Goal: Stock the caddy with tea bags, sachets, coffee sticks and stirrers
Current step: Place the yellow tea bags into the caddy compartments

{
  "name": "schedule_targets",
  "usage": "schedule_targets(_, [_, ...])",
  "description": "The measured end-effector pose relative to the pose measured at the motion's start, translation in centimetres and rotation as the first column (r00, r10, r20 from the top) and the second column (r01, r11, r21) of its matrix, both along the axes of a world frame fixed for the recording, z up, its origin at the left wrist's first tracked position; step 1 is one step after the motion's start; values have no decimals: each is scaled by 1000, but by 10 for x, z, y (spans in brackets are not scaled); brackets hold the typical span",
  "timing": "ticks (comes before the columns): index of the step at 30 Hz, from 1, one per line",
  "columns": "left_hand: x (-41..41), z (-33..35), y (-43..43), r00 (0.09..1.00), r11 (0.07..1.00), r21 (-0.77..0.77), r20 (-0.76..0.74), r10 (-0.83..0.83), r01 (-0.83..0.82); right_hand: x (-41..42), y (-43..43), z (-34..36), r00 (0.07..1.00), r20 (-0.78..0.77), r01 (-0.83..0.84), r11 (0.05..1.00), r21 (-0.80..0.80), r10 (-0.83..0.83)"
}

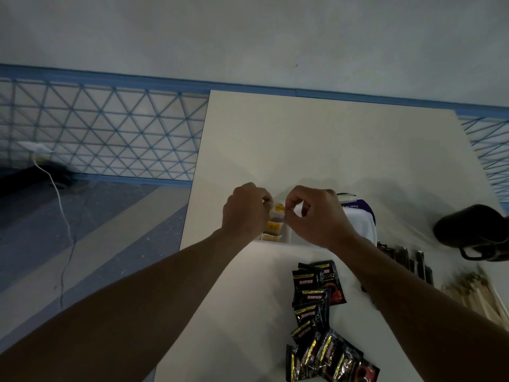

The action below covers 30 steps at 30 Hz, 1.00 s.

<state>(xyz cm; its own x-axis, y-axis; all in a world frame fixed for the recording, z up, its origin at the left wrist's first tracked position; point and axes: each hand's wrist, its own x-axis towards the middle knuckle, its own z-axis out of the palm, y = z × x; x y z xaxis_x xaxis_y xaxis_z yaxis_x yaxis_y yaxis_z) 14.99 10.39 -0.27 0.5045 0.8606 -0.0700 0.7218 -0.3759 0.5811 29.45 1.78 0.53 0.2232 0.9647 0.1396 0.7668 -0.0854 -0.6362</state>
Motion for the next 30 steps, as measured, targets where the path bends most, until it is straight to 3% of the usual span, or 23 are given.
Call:
schedule_targets(6, [0,-1,2,1000,1000,-9,26,0,0,1,0,-13,995,98,-19,995,-98,28])
schedule_targets(14, [-2,-5,1,999,1000,0,32,-9,9,-3,-1,-19,998,57,-19,993,-119,25])
schedule_targets(18, [-2,-4,2,998,1000,5,59,-11,11,-3,-2,-26,987,160,17,980,-198,15])
schedule_targets(24, [-1,-3,2,998,1000,18,63,-21,20,-10,-1,-22,977,213,20,988,-153,13])
schedule_targets(30, [-2,-1,-2,998,999,-14,46,-30,31,-8,-3,-25,972,228,-6,977,-214,56])
